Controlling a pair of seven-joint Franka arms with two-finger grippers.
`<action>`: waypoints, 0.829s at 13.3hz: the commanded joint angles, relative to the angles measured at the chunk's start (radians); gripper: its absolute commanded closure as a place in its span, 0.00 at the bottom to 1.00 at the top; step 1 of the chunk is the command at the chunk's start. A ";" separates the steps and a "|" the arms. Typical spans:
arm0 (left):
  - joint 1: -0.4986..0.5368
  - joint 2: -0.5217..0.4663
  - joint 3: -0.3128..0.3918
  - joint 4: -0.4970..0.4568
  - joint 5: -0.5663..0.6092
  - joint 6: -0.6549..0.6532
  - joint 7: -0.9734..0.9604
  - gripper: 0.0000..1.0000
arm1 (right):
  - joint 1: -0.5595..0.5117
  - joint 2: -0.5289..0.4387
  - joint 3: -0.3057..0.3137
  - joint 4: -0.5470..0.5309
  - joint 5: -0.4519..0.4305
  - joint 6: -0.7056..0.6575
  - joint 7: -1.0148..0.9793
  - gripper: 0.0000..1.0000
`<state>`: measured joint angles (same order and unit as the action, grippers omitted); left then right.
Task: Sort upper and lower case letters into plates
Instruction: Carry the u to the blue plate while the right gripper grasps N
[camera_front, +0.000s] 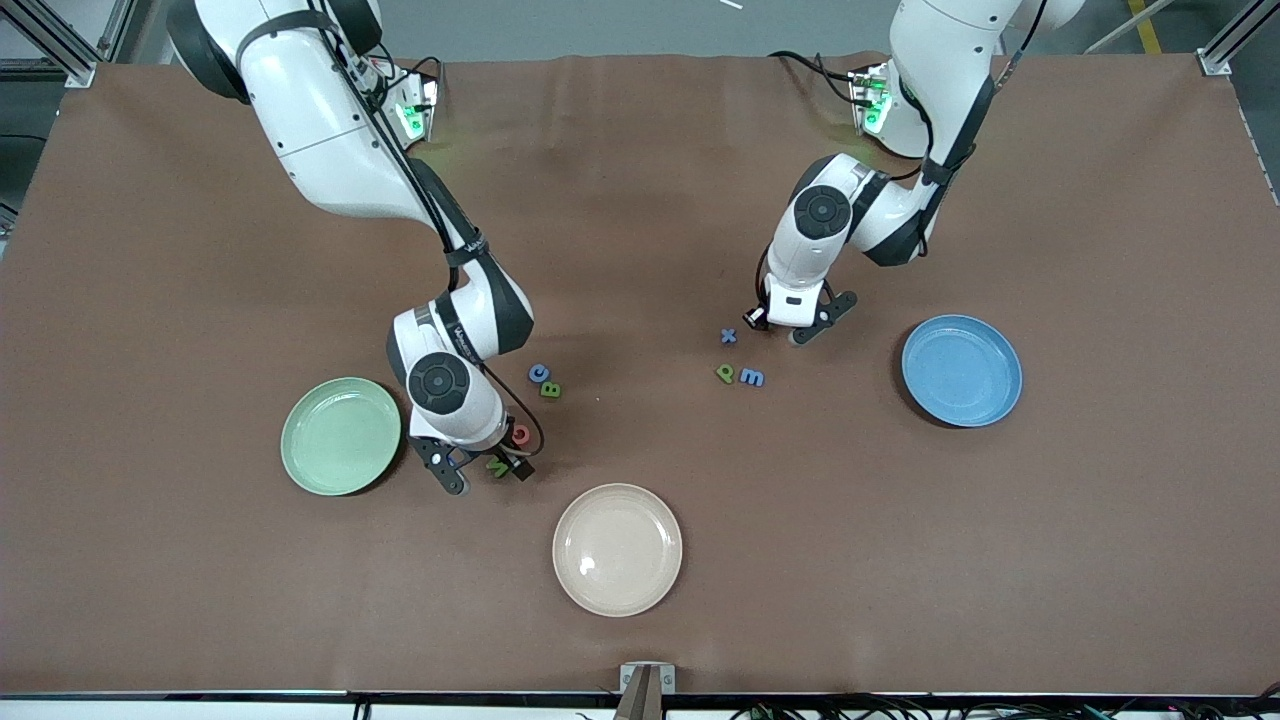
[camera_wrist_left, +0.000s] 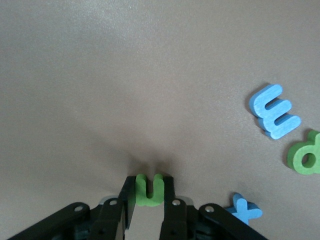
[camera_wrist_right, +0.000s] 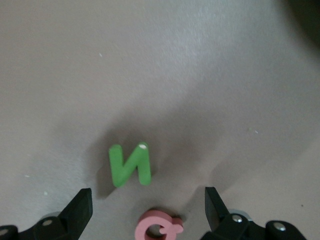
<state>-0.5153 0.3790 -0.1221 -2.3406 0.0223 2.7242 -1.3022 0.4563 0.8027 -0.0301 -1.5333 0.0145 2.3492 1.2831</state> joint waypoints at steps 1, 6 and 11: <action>0.011 -0.041 0.006 0.001 0.030 0.003 -0.014 0.81 | -0.013 0.018 0.001 0.027 -0.011 0.001 -0.013 0.03; 0.141 -0.173 -0.002 0.021 0.047 -0.161 0.300 0.81 | -0.018 0.044 -0.002 0.045 -0.013 0.016 -0.017 0.08; 0.360 -0.230 -0.004 0.015 0.053 -0.296 0.631 0.82 | -0.022 0.056 -0.002 0.058 -0.025 0.016 -0.040 0.17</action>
<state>-0.2294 0.1688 -0.1157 -2.3064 0.0580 2.4629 -0.7932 0.4493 0.8410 -0.0417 -1.4957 0.0094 2.3631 1.2614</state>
